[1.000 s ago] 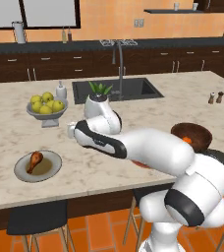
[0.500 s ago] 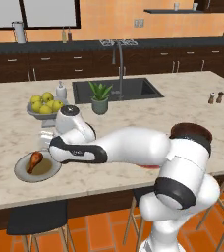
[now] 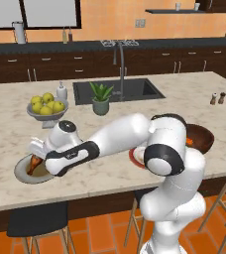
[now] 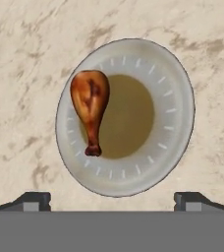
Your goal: Pick the chicken drumstick and squash from their plates and place them in the bowl. Then put the bowl in the fridge.
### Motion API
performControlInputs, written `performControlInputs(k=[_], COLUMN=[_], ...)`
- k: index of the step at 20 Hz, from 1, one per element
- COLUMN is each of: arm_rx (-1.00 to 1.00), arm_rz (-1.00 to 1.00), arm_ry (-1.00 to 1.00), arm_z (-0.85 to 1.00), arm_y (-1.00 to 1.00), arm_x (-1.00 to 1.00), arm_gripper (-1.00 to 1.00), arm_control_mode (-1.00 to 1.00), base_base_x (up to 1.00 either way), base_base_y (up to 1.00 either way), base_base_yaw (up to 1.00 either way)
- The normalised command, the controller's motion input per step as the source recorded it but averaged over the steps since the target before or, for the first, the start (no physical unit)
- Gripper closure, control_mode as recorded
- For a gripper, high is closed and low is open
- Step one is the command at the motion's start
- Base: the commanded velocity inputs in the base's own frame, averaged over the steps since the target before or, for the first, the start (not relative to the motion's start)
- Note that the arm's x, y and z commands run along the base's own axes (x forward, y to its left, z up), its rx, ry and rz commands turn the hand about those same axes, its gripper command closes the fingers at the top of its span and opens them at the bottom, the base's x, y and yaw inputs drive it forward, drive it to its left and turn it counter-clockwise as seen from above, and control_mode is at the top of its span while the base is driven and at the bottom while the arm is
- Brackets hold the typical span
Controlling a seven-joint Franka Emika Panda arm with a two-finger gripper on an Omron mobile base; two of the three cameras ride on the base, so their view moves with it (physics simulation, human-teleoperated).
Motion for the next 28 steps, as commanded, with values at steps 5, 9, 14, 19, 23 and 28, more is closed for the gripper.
performControlInputs(k=[5, 9, 14, 19, 23, 28], arm_rx=[-0.04, -0.13, -0.25, -0.19, -0.06, -0.02], arm_rz=[-0.11, -0.13, -0.08, -0.02, 0.0, 0.0], arm_ry=[0.13, 0.21, 0.19, 0.11, 0.07, 0.02], arm_z=[0.09, 0.17, 0.0, 0.0, -0.06, -0.34], arm_y=[0.57, 0.35, 0.0, 0.0, 0.03, 0.15], arm_x=[0.08, 0.19, 0.31, 0.43, 0.41, 0.37], arm_gripper=[-1.0, -1.0, -1.0, -1.0, -1.0, -1.0], arm_control_mode=[-1.0, -1.0, -1.0, -1.0, -1.0, -1.0], base_base_x=[0.0, 0.0, 0.0, 0.0, 0.0, 0.0], base_base_y=[0.0, 0.0, 0.0, 0.0, 0.0, 0.0], base_base_yaw=[0.0, 0.0, 0.0, 0.0, 0.0, 0.0])
